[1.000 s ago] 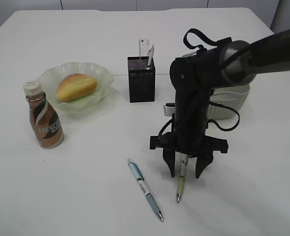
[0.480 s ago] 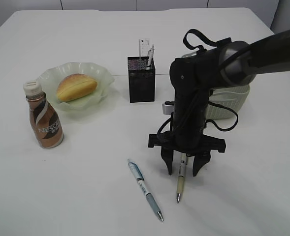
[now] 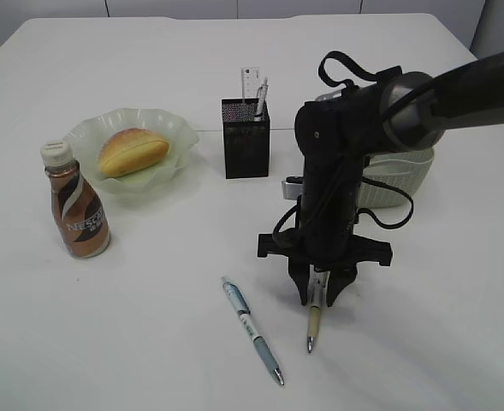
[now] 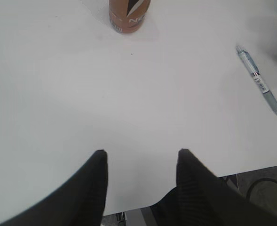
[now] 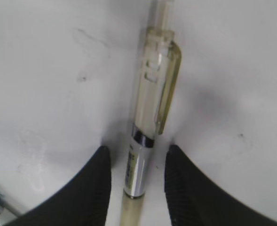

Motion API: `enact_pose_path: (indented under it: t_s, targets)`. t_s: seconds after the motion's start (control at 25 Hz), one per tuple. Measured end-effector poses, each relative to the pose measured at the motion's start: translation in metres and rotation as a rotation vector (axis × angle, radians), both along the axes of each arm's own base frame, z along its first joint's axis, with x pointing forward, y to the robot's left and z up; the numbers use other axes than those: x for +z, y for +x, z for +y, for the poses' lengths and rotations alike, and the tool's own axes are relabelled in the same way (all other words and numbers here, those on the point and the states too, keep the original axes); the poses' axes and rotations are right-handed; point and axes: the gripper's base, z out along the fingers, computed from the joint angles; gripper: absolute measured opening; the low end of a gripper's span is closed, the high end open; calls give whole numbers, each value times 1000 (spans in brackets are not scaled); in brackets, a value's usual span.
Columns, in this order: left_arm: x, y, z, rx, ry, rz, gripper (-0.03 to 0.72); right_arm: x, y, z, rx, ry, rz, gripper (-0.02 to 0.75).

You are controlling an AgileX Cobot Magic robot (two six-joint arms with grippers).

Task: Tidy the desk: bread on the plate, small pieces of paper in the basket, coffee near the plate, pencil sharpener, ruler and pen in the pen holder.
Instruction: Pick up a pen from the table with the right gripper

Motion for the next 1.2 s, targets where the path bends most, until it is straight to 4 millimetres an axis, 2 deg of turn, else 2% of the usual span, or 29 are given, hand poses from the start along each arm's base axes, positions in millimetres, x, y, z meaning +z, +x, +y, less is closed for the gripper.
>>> enact_pose_path:
  t_s: [0.16, 0.68, 0.84, 1.08, 1.2]
  targets:
    - [0, 0, 0, 0, 0, 0, 350, 0, 0, 0, 0, 0, 0, 239]
    - [0, 0, 0, 0, 0, 0, 350, -2, 0, 0, 18, 0, 5, 213]
    - [0, 0, 0, 0, 0, 0, 351, -2, 0, 0, 94, 11, -3, 89]
    - [0, 0, 0, 0, 0, 0, 350, -2, 1, 1, 329, 37, -17, 81]
    - [0, 0, 0, 0, 0, 0, 351, -2, 1, 1, 386, 36, -20, 81]
